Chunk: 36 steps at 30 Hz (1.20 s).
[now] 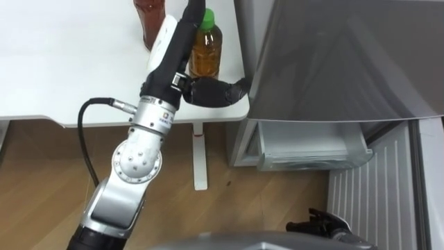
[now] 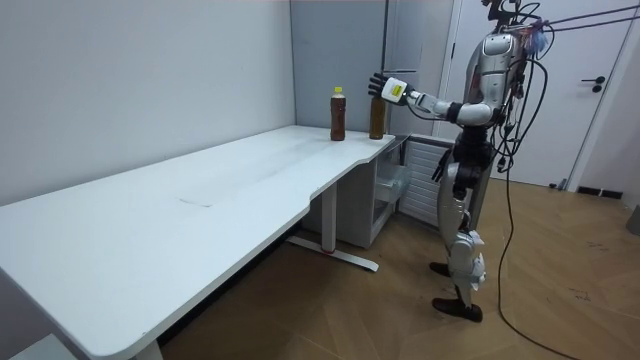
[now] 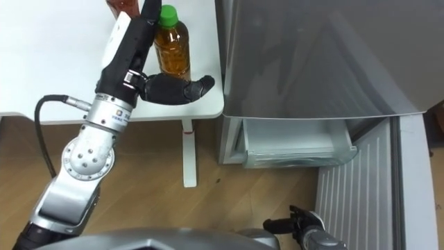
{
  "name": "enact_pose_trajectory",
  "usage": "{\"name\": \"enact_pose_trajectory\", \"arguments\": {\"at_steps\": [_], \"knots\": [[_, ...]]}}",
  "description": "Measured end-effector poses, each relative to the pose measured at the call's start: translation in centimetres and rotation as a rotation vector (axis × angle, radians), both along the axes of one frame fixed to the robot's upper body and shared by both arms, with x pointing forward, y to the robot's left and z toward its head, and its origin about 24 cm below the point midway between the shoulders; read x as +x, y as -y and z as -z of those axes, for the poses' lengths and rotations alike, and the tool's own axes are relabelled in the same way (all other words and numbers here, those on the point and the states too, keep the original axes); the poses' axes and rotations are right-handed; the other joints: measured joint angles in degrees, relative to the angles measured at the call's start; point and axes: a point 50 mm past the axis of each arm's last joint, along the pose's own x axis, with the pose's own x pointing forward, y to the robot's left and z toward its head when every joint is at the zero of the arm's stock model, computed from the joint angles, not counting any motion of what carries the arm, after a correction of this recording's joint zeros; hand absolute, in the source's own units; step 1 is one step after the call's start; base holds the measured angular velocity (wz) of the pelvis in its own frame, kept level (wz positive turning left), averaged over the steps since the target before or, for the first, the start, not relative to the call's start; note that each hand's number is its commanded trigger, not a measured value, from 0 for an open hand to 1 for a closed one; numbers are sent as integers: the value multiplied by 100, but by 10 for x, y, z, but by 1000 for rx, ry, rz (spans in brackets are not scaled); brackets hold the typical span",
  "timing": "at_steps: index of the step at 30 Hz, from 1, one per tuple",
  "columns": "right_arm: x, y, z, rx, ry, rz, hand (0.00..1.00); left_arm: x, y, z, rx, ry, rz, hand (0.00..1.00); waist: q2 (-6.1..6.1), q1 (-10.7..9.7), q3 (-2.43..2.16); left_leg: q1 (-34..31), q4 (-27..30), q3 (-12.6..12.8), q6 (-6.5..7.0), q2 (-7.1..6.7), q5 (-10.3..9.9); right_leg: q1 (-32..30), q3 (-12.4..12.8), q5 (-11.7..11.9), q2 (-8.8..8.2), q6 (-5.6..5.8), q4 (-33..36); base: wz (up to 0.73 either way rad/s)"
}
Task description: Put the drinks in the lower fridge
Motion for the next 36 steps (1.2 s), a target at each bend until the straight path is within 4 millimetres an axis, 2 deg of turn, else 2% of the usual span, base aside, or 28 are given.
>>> {"name": "enact_pose_trajectory", "arguments": {"at_steps": [6,11,13,18,24,30,36], "knots": [[-1,-2,1,5,-6,6,0,2,-6,7,-97,-67,3,0,-42,6,-8,48,-2,12,11,1,8,32,8,1,-3,-1,19,0],[-2,-3,1,0,-21,14,0,4,-11,25,-121,-181,-21,0,-56,27,-5,72,-6,26,12,0,9,48,17,0,-3,0,14,0],[-2,-3,1,0,-25,15,0,5,-12,27,-149,-205,-22,0,-49,25,-9,57,-5,26,12,0,9,34,10,0,-4,0,14,0],[-2,-2,1,1,-30,34,0,5,-14,27,-237,-238,-13,0,-18,24,-16,47,-5,24,13,0,9,16,12,0,-4,-1,16,0],[-2,-2,1,0,-30,35,0,6,-17,27,-244,-240,-23,0,5,17,-7,46,-10,36,13,0,9,16,12,0,-4,-1,15,0],[-2,-1,1,4,-30,49,0,9,-26,27,-248,-243,-70,0,29,4,5,39,-11,40,13,1,9,3,13,1,-3,-1,21,0],[-2,1,1,12,-29,65,0,12,-37,23,-259,-219,-118,0,50,1,-10,-13,0,41,13,1,9,-54,15,1,-4,-1,30,0]]}}
